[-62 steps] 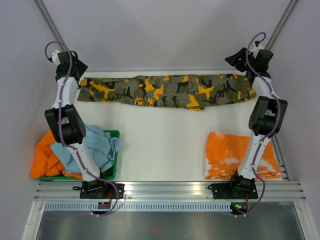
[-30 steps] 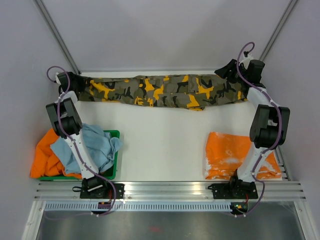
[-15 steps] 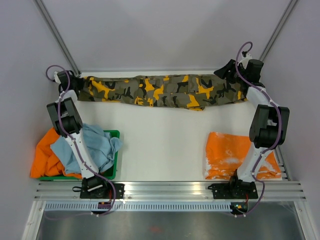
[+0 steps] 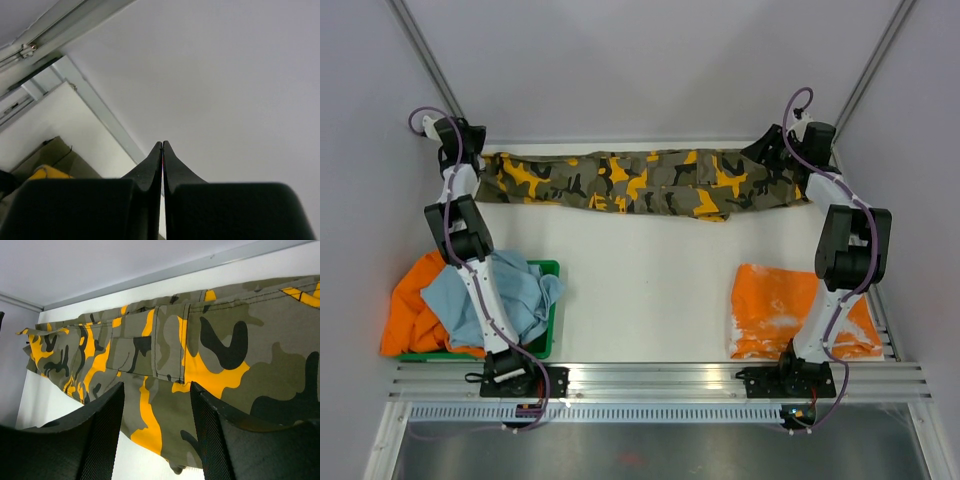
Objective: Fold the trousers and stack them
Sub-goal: Fold the trousers
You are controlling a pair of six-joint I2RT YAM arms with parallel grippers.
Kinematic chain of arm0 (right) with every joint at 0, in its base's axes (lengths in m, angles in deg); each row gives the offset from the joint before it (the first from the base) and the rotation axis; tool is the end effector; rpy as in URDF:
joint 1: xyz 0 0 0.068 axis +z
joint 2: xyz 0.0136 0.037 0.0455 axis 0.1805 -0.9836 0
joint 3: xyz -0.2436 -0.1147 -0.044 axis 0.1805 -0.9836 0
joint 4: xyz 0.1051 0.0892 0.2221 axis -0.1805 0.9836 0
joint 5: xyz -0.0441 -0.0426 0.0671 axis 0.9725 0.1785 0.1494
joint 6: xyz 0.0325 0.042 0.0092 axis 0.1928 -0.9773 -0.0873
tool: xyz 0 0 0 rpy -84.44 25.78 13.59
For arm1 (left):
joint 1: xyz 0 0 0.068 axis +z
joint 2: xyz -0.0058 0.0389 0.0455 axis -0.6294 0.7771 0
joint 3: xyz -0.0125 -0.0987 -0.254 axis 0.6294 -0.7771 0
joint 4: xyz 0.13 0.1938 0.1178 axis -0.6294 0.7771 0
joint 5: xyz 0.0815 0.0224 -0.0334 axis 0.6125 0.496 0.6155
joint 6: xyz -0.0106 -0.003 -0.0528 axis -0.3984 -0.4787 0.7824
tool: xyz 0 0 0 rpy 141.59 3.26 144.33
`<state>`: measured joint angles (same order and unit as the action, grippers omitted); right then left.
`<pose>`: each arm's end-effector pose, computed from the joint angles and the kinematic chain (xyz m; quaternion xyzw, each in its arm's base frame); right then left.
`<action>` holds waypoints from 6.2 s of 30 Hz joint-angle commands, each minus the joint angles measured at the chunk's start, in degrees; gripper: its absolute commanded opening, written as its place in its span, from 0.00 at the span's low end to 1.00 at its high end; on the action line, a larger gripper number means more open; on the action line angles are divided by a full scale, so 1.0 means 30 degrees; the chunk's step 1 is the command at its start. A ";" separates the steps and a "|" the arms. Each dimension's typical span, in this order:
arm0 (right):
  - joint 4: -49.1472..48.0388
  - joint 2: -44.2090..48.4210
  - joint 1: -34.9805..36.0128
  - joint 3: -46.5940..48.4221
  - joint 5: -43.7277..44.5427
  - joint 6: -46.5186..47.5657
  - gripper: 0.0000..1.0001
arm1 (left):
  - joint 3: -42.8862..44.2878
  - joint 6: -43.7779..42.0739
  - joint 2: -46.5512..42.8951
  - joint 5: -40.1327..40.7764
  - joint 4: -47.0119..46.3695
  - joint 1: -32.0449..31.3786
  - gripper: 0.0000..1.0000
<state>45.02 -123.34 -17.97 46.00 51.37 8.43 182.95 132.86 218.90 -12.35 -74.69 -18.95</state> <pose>0.4626 -0.0418 0.2455 0.0811 0.8132 0.3229 0.4774 0.5569 0.1997 0.2054 -0.4647 0.6312 -0.2309 0.5765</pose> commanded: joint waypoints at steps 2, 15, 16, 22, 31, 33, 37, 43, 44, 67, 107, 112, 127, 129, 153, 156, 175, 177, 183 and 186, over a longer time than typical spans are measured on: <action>0.0256 0.0036 0.0210 0.0527 0.0171 0.0842 0.62 | 0.0262 -0.0544 -0.0731 0.1206 0.2074 -0.0239 0.11; 0.0493 0.0038 0.0356 0.0087 0.0142 0.1196 0.62 | -0.9726 -0.3392 -0.8470 0.2415 0.1172 -0.0210 0.76; 0.0463 0.0037 0.0357 0.0000 0.0084 0.1137 0.62 | -0.9936 -0.3332 -0.8413 0.2266 0.1081 -0.0268 0.76; 0.0697 0.0066 0.0357 -0.0235 0.0113 0.1371 0.62 | -0.9295 -0.2686 -0.6309 0.1884 0.0439 -0.0240 0.70; 0.0316 0.0008 0.0444 -0.0236 0.0231 0.0933 0.62 | -0.6513 -0.2219 -0.3408 0.1884 -0.0179 -0.0239 0.64; 0.0287 -0.0080 0.0474 -0.0177 0.0259 0.0931 0.62 | -0.6072 -0.1663 -0.2966 0.1328 -0.0559 -0.0239 0.61; 0.0316 -0.0255 0.0561 -0.0206 0.0259 0.0873 0.62 | -0.5983 -0.0929 -0.2408 0.1327 -0.1613 -0.0239 0.58; 0.0433 -0.0548 0.0591 -0.0177 0.0259 0.0990 0.62 | -0.5400 -0.0606 -0.1881 0.1268 -0.2348 -0.0269 0.58; 0.0433 -0.0607 0.0591 -0.0148 0.0259 0.0961 0.62 | -0.5223 -0.0664 -0.1706 0.1385 -0.2319 -0.0269 0.58; 0.0843 -0.1603 0.1119 0.0613 0.0201 0.1019 0.61 | 0.4802 -0.4328 0.0964 0.8468 0.7788 -0.2348 0.47; 0.0931 -0.0490 0.1265 -0.2345 -0.0092 0.1811 0.62 | -0.7771 -0.0138 -0.3580 0.1298 0.2404 0.0053 0.58; 0.1165 -0.0519 0.1265 -0.2286 -0.0005 0.1928 0.62 | -0.7595 0.0272 -0.2907 0.0976 0.1461 0.0024 0.35; 0.1459 -0.0256 0.1265 -0.2549 0.0171 0.1986 0.62 | -0.5020 -0.3648 -0.6185 0.2996 0.7081 0.0024 0.02; 0.1459 -0.0285 0.1294 -0.2637 0.0230 0.1958 0.62 | -0.5016 -0.4149 -0.6739 0.2968 0.8018 0.0025 0.02; 0.1752 0.0389 0.1294 -0.3721 0.0494 0.1957 0.61 | -0.7770 -0.6583 -0.7593 0.4548 1.0332 0.0200 0.15; 0.1781 0.0506 0.1294 -0.3810 0.0494 0.1986 0.61 | -0.8410 -0.5882 -0.8145 0.5573 1.1010 0.0200 0.78; 0.3888 0.1912 0.1236 0.0023 0.7683 0.2630 0.00 | -0.8826 -0.7430 -0.8530 -0.2127 0.4098 -0.2430 0.02; 0.4882 0.1737 0.1119 0.0640 0.9508 0.2748 0.00 | -0.8475 -0.8630 -0.8530 -0.2305 0.4359 -0.3165 0.02; 0.5707 0.1414 -0.1628 0.1523 1.0399 0.1987 0.41 | -0.8883 -0.9865 -0.9495 -0.0756 0.5383 -0.4605 0.21; 0.5589 0.1356 -0.2919 0.1405 1.0191 0.1957 0.70 | -0.9117 -0.9075 -0.9468 -0.1769 0.6263 -0.4313 0.55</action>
<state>60.72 -120.11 -22.61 49.20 79.92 14.46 155.43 106.08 192.89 -16.37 -57.88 -34.82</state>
